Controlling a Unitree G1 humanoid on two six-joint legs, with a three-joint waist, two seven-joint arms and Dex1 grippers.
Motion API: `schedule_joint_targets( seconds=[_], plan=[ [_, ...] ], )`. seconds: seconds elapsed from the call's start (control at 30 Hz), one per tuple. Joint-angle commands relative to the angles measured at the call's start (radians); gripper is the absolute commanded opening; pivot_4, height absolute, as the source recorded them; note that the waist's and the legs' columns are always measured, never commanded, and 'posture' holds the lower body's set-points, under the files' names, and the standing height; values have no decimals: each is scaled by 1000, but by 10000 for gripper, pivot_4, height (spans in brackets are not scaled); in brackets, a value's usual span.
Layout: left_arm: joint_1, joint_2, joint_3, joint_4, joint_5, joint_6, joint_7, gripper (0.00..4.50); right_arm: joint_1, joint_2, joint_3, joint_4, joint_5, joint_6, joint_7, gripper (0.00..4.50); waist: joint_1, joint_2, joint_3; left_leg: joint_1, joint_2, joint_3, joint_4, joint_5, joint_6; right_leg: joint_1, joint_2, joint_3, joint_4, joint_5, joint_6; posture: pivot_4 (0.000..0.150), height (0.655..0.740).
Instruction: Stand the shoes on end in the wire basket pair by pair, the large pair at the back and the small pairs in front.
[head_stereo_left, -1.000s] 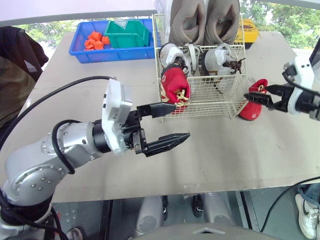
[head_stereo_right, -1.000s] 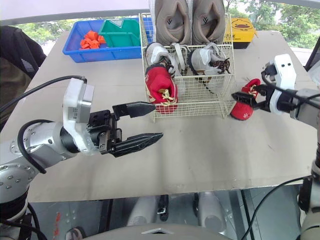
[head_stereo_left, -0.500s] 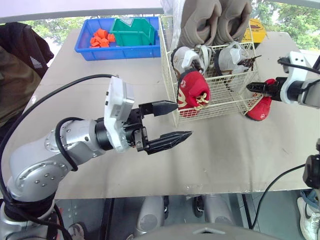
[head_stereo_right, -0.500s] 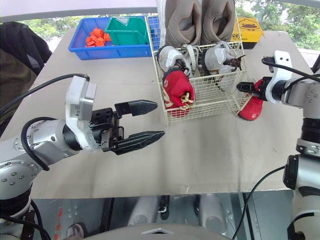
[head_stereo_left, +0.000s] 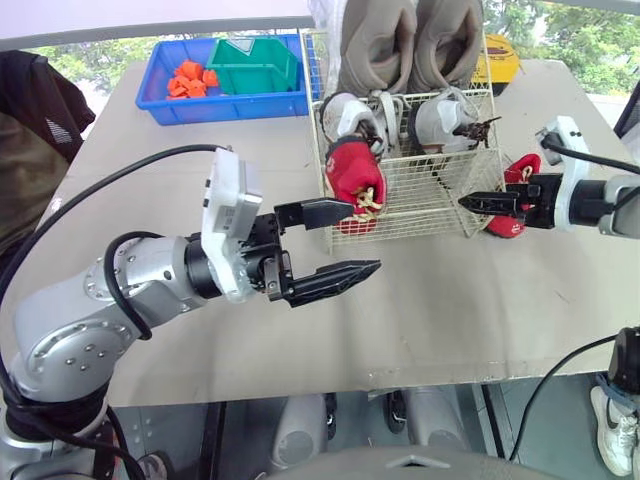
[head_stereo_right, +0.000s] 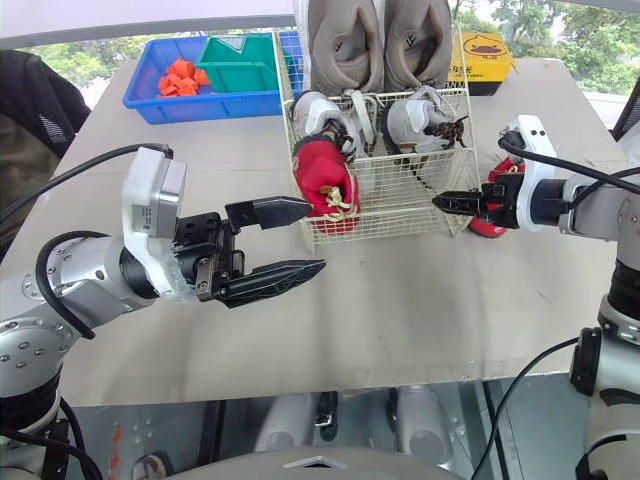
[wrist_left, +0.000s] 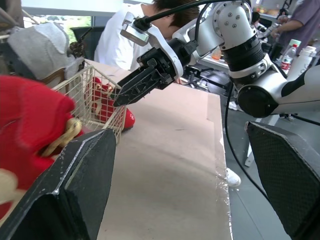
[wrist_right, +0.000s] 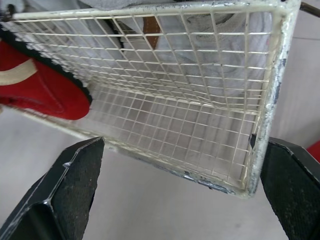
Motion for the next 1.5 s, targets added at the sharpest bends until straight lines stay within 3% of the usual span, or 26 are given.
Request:
schedule_joint_targets(
  seconds=[0.03,0.27,0.4,0.67,0.77,1.0,1.17,1.3,1.37,1.5],
  plan=[
    [-11,-6,5,-14,11,-24,-13,44860,12,-31,-111,-82,19,-8,0,45000,1,0,0,0,0,0,0,0,0,0,0,0,0,0,0,1500,7400],
    [-43,-36,-34,22,44,-27,-58,44860,79,-60,-285,-173,114,-2,45,45000,12,0,0,0,0,0,0,0,0,0,0,0,-1,0,1,1500,7400],
    [-72,-56,-57,42,67,-28,-76,44860,95,-65,-254,-152,12,-112,-41,45000,12,0,0,0,0,0,0,0,0,1,0,0,-1,-1,-1,1500,7400],
    [-108,-76,-76,56,79,-18,-96,44860,8,-117,12,185,-249,-227,-174,45000,7,0,0,1,-1,3,0,0,0,0,0,2,0,-1,-2,1500,7400],
    [-118,-78,-70,45,66,-13,-85,44860,-80,-91,152,386,-348,-327,-168,45000,-2,0,0,1,-2,3,0,0,0,0,0,3,-1,-1,-1,1500,7400],
    [-92,-77,-58,15,63,-18,-78,44860,-267,13,243,822,-507,-564,-188,45000,-5,0,0,1,-2,4,0,0,0,-1,1,4,-1,0,1,1500,7400],
    [-76,-77,-56,-4,65,-21,-68,45000,-332,20,287,1000,-569,-660,-112,21036,-3,0,0,0,-1,4,0,2,-3,0,1,4,-2,1,2,1500,7400],
    [-66,-74,-50,-10,62,-23,-62,45000,-339,-1,290,1002,-584,-656,-58,3255,-3,0,0,0,-1,4,0,2,-3,0,1,4,-3,1,2,1500,7400],
    [-61,-78,-51,-8,60,-26,-65,45000,-290,-31,264,899,-559,-598,-29,265,-1,0,0,0,-1,4,0,2,-3,0,0,4,-3,1,2,1500,7400],
    [-63,-87,-60,7,56,-28,-80,45000,-101,-96,139,570,-498,-521,-30,265,18,1,0,-1,0,2,-1,2,-4,0,0,2,-3,1,2,1500,7400]
  ],
)
